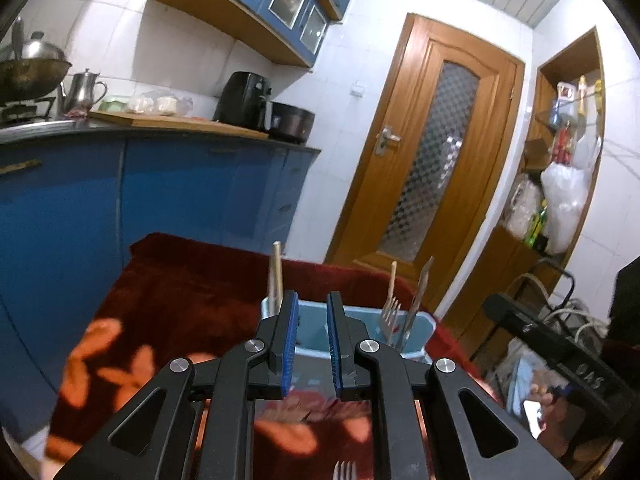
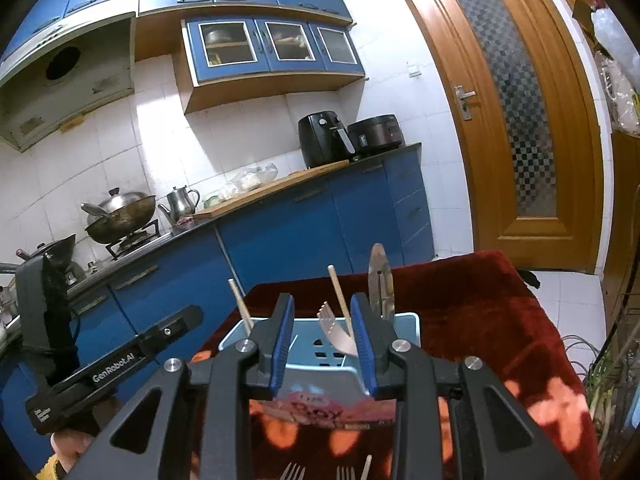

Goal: Organize utensils
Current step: 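Open the left tool over the box while the right tool releases the silver utensil into it, then lower the left tool onto a metal fork and grasp it while the right tool approaches the knife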

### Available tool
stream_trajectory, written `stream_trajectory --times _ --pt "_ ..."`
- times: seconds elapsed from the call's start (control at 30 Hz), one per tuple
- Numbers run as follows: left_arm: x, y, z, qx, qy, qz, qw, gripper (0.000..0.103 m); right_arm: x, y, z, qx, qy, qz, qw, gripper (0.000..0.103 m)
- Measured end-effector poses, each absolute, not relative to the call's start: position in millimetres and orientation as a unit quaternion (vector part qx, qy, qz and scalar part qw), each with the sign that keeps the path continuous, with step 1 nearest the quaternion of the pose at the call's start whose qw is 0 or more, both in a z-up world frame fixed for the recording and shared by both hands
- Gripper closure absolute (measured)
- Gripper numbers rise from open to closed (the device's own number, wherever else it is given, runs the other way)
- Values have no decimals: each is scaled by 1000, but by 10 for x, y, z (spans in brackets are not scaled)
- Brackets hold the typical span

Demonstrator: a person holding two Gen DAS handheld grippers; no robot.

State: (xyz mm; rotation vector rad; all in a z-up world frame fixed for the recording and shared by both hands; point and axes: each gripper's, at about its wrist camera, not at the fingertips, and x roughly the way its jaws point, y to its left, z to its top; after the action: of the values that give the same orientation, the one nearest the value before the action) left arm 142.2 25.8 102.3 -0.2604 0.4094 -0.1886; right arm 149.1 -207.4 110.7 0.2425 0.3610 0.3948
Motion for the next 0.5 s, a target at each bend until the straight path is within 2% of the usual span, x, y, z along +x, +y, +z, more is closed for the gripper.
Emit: stream_trajectory --times 0.5 --pt "936 254 856 -82 302 -94 945 89 892 -2178 1102 102 244 150 953 71"
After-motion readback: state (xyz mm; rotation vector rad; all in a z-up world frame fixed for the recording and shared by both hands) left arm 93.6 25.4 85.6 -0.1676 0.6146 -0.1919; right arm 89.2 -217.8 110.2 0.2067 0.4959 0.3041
